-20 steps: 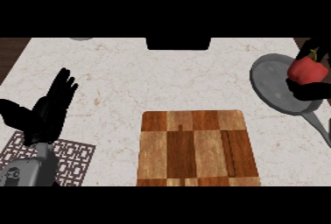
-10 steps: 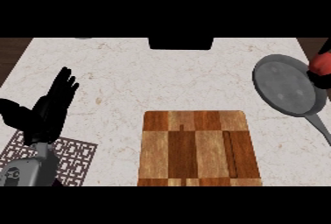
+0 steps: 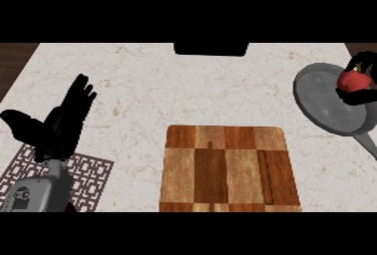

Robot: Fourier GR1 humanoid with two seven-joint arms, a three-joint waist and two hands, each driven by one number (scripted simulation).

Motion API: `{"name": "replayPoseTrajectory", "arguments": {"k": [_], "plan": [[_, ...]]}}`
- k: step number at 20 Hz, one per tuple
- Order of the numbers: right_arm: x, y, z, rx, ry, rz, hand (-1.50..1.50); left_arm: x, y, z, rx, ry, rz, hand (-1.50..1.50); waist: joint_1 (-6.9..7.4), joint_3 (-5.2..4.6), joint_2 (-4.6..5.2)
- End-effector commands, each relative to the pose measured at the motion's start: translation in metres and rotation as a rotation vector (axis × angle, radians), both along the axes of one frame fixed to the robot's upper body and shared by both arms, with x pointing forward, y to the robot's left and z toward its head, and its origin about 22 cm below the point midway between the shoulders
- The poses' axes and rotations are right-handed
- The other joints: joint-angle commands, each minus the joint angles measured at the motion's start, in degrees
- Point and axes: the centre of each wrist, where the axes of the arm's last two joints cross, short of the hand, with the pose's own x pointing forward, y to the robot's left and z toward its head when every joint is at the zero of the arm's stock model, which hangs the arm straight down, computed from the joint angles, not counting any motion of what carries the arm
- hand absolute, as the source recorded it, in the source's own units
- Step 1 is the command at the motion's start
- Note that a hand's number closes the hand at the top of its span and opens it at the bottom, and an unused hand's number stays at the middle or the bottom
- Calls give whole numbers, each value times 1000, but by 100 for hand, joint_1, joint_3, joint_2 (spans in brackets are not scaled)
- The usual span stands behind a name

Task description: Pick the bell pepper from the cutting board and place it in the pan

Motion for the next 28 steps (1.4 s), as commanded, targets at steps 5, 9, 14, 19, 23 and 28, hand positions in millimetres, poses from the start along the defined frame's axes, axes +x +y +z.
{"name": "replayPoseTrajectory", "arguments": {"k": [5,9,14,19,23,28], "plan": [[-5,-16,-23,128,195,-177,-150,13,-19,16,-9,-4,-8,0,56,9,35],[-14,2,-64,168,266,-121,-150,4,-4,10,-10,-10,-25,0,70,8,17],[-26,-36,-43,324,115,-70,-150,1,-8,6,-11,-19,-15,0,102,26,48],[-41,-65,-29,583,-11,-57,-150,3,6,-1,-8,-12,5,0,-24,22,32],[-56,-97,-4,766,-50,-40,-150,6,6,0,3,10,1,0,-63,23,27],[-114,-147,-5,860,-65,16,-150,-7,-8,-1,-1,-13,26,0,-80,31,-11]]}}
